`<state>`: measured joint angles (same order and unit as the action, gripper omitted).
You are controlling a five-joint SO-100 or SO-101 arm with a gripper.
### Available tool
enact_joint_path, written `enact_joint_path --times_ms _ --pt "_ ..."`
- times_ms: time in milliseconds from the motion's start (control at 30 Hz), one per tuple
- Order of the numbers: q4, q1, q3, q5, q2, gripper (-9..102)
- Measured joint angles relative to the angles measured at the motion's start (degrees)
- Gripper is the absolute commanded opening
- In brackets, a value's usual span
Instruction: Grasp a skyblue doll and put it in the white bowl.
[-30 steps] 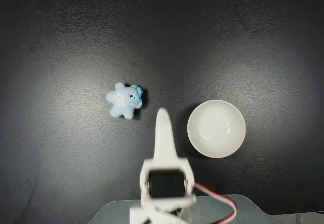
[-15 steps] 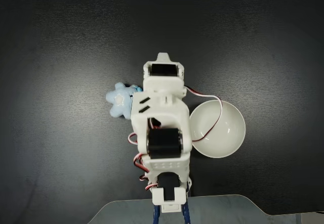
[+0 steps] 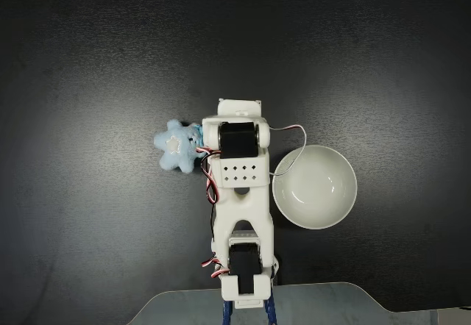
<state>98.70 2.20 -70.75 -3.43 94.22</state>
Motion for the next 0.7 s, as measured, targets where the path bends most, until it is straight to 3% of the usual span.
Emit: enact_joint_path --times_ms 400,500,700 --pt "0.00 -1.41 -1.41 0.00 1.49 -1" --pt "0.00 -9.58 -1.41 0.09 1.49 -1" --pt "0.00 -37.27 -1.58 0.53 1.49 -1"
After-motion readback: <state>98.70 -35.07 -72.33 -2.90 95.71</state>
